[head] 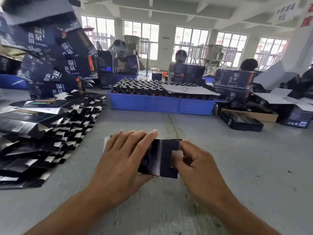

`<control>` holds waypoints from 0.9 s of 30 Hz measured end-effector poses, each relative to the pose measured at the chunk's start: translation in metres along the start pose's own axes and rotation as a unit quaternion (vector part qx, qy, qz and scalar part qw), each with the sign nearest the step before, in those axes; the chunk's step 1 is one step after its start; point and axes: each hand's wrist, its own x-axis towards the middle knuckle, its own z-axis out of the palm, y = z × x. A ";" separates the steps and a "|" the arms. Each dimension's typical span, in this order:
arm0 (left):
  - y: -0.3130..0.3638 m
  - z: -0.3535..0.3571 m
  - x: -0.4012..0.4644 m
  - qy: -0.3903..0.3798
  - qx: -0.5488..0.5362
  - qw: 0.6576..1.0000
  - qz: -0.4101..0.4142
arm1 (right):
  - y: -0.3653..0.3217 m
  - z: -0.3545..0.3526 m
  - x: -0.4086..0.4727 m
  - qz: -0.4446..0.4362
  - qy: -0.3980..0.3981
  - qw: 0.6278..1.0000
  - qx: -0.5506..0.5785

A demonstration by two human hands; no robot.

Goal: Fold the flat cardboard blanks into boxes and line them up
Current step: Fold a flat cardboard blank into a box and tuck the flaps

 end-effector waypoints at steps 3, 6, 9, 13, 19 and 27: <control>0.001 -0.010 0.001 -0.013 -0.002 1.000 0.010 | -0.003 -0.003 -0.001 -0.022 -0.010 1.000 0.011; 0.006 -0.018 0.003 -0.021 -0.022 1.000 0.001 | -0.004 -0.006 -0.001 -0.040 -0.014 0.999 -0.003; 0.009 -0.022 0.007 -0.022 -0.021 1.000 0.006 | -0.005 -0.009 0.000 -0.052 -0.013 0.998 -0.026; 0.012 -0.019 0.006 0.014 -0.038 0.999 0.010 | -0.003 -0.012 0.001 -0.057 -0.003 0.998 -0.031; 0.010 -0.017 0.003 0.028 0.010 0.999 0.045 | -0.003 -0.014 0.000 -0.071 0.022 0.997 -0.028; 0.008 -0.021 0.000 0.018 -0.039 0.999 0.012 | -0.008 -0.009 -0.004 -0.081 0.040 0.995 -0.028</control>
